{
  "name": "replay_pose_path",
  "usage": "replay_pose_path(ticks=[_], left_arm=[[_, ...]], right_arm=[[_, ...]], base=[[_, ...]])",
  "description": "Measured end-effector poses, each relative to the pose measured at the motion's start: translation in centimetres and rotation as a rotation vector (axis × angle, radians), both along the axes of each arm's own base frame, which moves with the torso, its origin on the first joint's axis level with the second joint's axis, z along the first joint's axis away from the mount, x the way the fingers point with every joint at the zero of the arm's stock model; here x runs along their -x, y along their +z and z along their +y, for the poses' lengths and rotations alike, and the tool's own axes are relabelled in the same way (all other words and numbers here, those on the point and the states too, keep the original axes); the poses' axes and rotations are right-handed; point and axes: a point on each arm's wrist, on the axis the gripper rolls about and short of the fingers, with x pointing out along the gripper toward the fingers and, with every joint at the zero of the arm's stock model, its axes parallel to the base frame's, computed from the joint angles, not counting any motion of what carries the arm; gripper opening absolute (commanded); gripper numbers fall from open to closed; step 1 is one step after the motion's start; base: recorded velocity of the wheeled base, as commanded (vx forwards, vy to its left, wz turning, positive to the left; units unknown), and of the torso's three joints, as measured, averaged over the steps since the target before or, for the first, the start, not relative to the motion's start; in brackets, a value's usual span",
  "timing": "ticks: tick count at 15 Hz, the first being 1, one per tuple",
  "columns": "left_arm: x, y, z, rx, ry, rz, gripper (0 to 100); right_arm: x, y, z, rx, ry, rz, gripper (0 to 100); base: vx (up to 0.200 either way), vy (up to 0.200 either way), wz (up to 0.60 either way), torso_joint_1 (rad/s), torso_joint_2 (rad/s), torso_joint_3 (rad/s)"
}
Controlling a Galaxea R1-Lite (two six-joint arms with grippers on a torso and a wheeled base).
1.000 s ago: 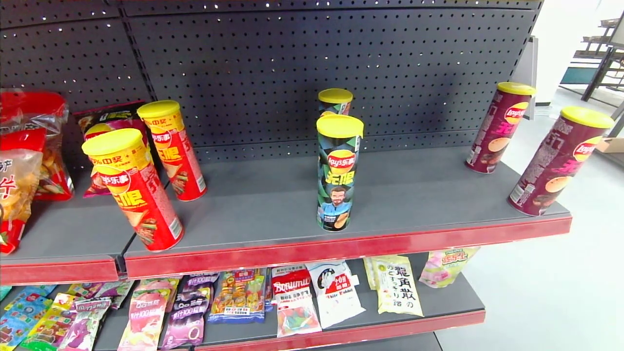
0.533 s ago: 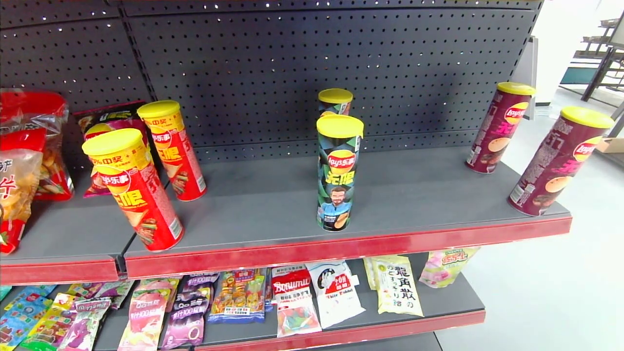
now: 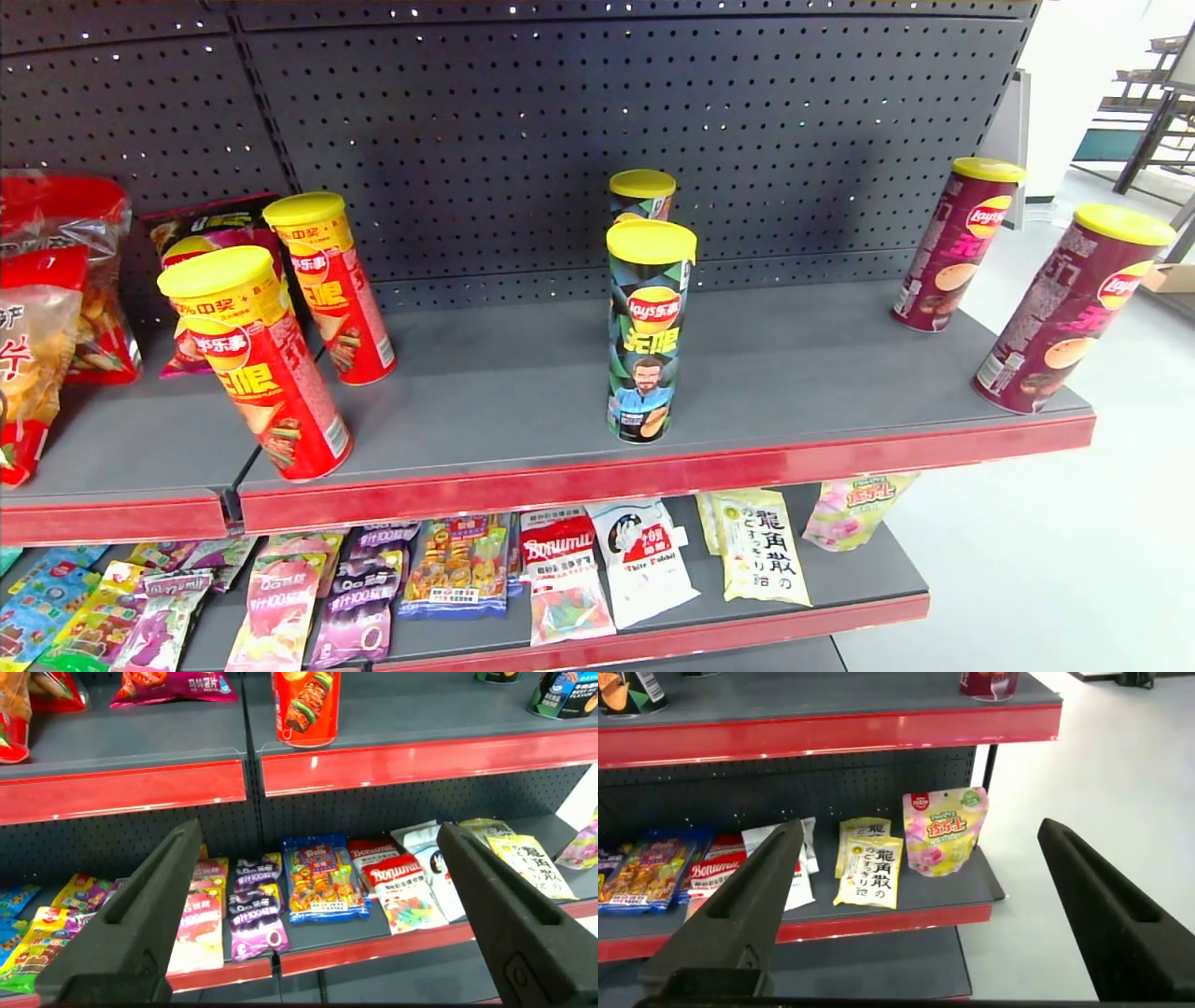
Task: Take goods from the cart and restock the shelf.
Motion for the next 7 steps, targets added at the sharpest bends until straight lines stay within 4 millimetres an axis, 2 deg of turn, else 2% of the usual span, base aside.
replay_pose_path(ticks=[7], left_arm=[[0.00,0.00,0.00,0.001,0.002,0.000,100]], right_arm=[[0.00,-0.02,0.00,0.000,0.000,0.001,100]], base=[[0.000,0.000,0.00,0.000,0.00,0.000]])
